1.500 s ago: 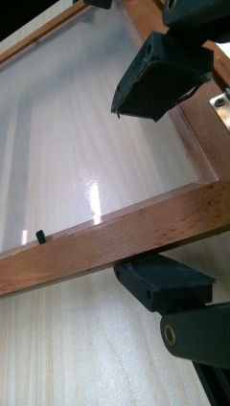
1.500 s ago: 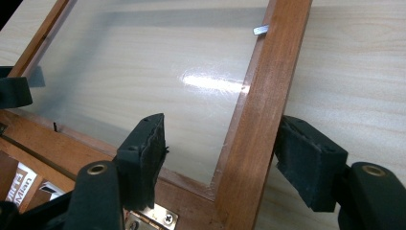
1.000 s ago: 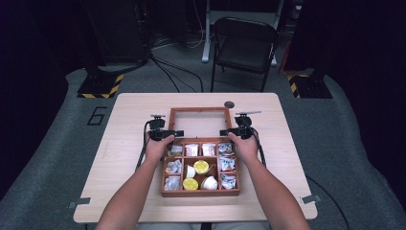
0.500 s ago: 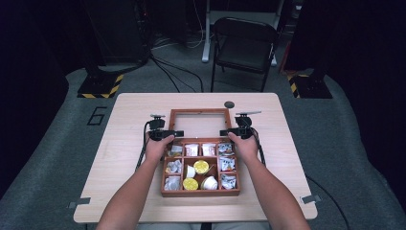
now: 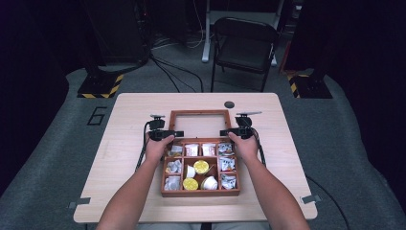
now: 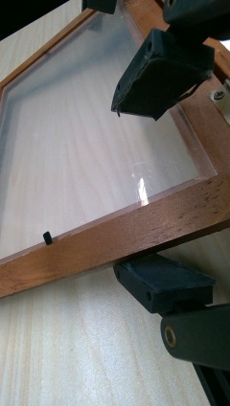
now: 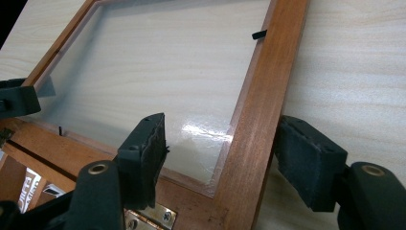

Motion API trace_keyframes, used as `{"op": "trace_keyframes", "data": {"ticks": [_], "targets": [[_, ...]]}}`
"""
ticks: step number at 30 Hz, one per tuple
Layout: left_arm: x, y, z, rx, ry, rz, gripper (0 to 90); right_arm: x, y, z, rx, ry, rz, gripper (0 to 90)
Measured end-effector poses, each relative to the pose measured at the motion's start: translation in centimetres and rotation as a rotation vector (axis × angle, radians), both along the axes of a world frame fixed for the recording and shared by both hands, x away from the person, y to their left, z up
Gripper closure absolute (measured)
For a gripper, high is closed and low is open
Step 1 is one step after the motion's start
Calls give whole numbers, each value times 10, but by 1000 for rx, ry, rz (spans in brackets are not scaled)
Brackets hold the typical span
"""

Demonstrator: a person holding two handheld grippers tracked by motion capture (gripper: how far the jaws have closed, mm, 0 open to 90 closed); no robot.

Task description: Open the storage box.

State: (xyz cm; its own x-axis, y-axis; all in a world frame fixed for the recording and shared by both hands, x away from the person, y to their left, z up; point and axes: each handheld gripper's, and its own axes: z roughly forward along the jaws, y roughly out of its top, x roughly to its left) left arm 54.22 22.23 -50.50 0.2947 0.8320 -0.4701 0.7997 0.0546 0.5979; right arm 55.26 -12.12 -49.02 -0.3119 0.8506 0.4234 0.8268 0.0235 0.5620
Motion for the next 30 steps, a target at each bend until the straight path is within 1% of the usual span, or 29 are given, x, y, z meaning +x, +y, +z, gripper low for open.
{"op": "trace_keyframes", "data": {"ticks": [2, 3, 10, 11, 12, 14, 16, 17, 18, 21, 22, 24, 26, 27, 29, 30], "targets": [[0, -1, 0, -9, 5, 10, 231, 0, 0, -1, 8, 2, -6, 348], [0, -1, 0, -8, 4, 9, 230, 0, 0, -1, 12, 7, -11, 349], [0, 0, 0, -3, 1, 3, 230, 0, 0, -1, 13, 9, -9, 349], [0, 0, 0, -4, 0, 3, 230, -1, 0, -1, 19, 10, -17, 349], [0, 1, -1, -6, 0, 2, 231, -1, 0, -1, 19, 14, -15, 349], [-1, 1, -1, -24, 6, 15, 244, -1, -1, -1, 16, 11, -15, 344], [-1, 3, -1, -26, 5, 13, 261, -2, -1, 0, 21, 16, -24, 337], [-1, 3, 1, -26, 11, 19, 264, -2, -2, 1, 19, 15, -26, 337], [-1, 5, 2, -12, 1, 12, 273, -2, -3, 2, 18, 2, -28, 338], [-3, 9, 6, 2, -6, 21, 302, -3, -8, 6, 11, -11, -36, 348], [-4, 11, 9, -6, -9, 26, 317, -4, -10, 8, 5, -10, -38, 352], [-6, 14, 14, -6, -18, 14, 321, -7, -13, 10, -9, -28, -30, 354], [-9, 15, 20, -15, -30, 21, 325, -10, -15, 15, -41, -51, -10, 359], [-10, 17, 22, -11, -36, 9, 328, -12, -16, 19, -50, -67, -2, 365], [-13, 18, 27, -23, -48, 22, 334, -17, -17, 25, -49, -97, 10, 367], [-15, 19, 30, -18, -55, 16, 337, -19, -17, 29, -46, -108, 16, 371]]}}
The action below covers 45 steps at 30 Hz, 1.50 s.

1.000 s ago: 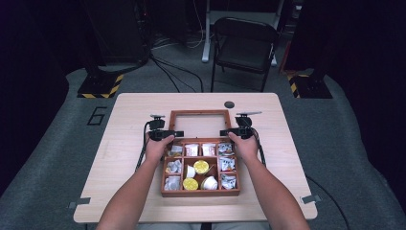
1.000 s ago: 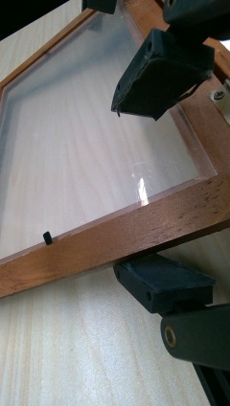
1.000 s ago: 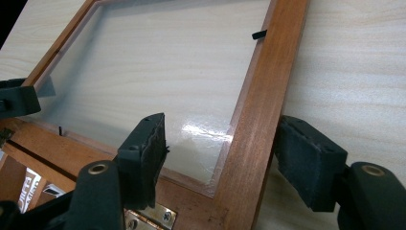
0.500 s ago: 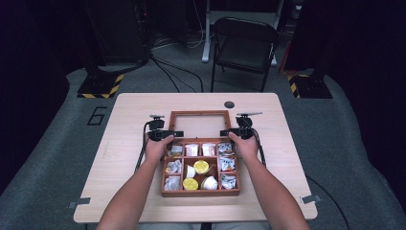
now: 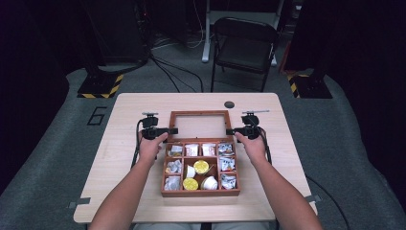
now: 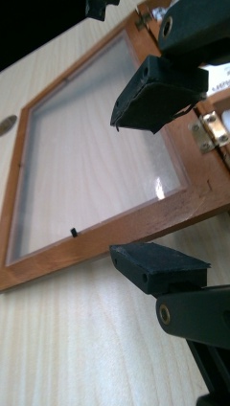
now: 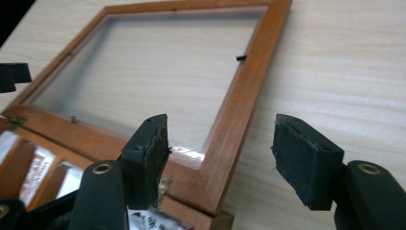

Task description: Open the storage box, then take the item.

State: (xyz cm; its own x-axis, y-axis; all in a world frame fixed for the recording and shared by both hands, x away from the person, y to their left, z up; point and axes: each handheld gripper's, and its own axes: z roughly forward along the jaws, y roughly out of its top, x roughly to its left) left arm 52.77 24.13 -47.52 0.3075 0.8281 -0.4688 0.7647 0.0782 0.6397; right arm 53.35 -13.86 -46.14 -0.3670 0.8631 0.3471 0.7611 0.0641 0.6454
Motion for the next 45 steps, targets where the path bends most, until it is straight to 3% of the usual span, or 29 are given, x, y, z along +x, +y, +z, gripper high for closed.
{"op": "trace_keyframes", "data": {"ticks": [4, 5, 8, 13, 18, 22, 26, 45], "targets": [[-5, 1, 9, -21, -23, 3, 339, -11, 3, 14, 16, -43, 35, 370], [-6, 2, 10, -10, -30, -8, 340, -14, 6, 17, 16, -42, 52, 370], [-9, 2, 14, -15, -34, 0, 342, -24, 15, 20, -27, -67, 104, 379], [-14, 3, 19, 4, -46, -23, 341, -35, 28, 20, -50, -86, 154, 398], [-18, 2, 24, -13, -56, -23, 353, -42, 34, 19, -44, -72, 176, 408], [-21, 2, 27, 5, -61, -47, 355, -48, 37, 19, -43, -81, 204, 413], [-24, 3, 29, 4, -58, -36, 356, -55, 42, 18, -49, -78, 222, 414], [-33, 4, 37, 16, -80, -54, 361, -94, 73, 5, -65, -75, 389, 423]]}}
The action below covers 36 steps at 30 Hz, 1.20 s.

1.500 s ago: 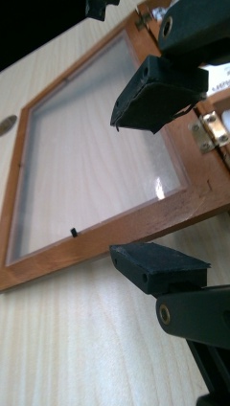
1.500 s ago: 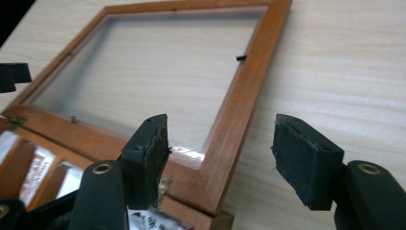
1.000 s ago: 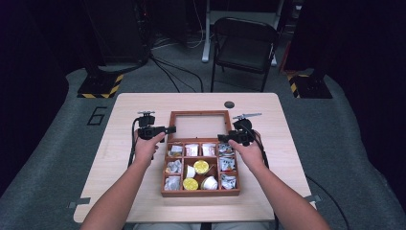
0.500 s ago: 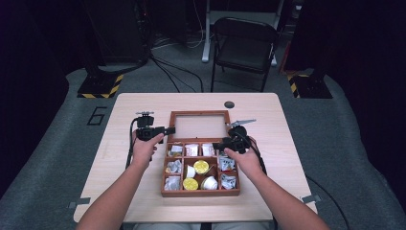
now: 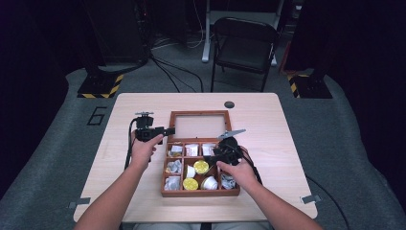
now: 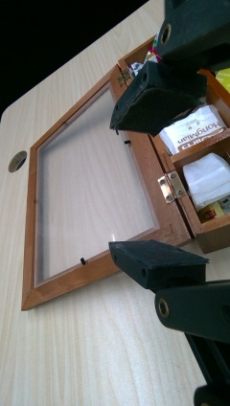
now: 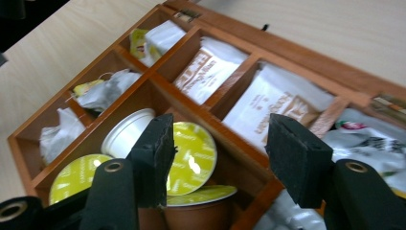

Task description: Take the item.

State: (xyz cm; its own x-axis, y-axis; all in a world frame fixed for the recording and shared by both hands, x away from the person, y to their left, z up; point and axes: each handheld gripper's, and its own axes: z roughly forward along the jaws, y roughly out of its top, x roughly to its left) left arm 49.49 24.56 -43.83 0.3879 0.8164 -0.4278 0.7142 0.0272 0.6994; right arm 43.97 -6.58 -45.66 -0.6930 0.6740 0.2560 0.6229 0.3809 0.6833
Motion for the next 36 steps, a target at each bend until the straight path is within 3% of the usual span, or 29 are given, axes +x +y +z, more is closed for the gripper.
{"op": "trace_keyframes", "data": {"ticks": [17, 30, 36], "targets": [[-1, 2, 1, -11, 3, 6, 361, -17, 19, -15, -41, 19, 64, 425], [-2, 2, -1, -19, 8, 12, 363, -15, 23, -26, -70, 58, 66, 361], [-2, 3, -3, -20, 7, 16, 365, -13, 31, -30, -98, 52, 81, 353]]}}
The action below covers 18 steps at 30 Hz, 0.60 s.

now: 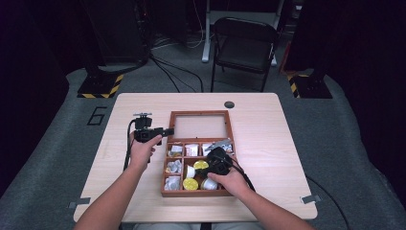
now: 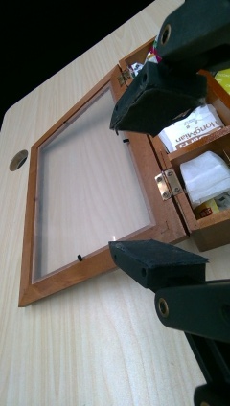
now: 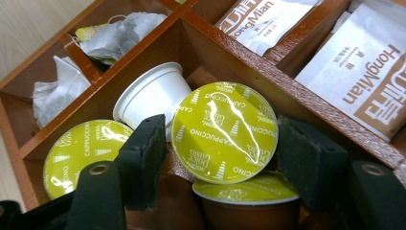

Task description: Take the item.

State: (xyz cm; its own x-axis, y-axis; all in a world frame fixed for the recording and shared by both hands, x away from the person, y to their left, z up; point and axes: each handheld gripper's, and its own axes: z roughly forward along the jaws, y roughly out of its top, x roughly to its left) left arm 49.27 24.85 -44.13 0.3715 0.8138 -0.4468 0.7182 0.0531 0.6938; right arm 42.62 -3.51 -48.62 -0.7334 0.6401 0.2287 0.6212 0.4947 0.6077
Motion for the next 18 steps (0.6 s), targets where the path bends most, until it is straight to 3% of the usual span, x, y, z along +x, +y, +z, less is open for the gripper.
{"op": "trace_keyframes", "data": {"ticks": [3, 10, 18], "targets": [[0, 1, 1, 3, 0, -5, 365, 1, 2, 0, 0, 20, -10, 360], [-1, 1, 0, -2, -4, -1, 366, 3, 7, -3, -38, 12, 23, 354], [0, 2, 1, -1, -4, 5, 367, 4, 7, -3, -35, 12, 20, 368]]}}
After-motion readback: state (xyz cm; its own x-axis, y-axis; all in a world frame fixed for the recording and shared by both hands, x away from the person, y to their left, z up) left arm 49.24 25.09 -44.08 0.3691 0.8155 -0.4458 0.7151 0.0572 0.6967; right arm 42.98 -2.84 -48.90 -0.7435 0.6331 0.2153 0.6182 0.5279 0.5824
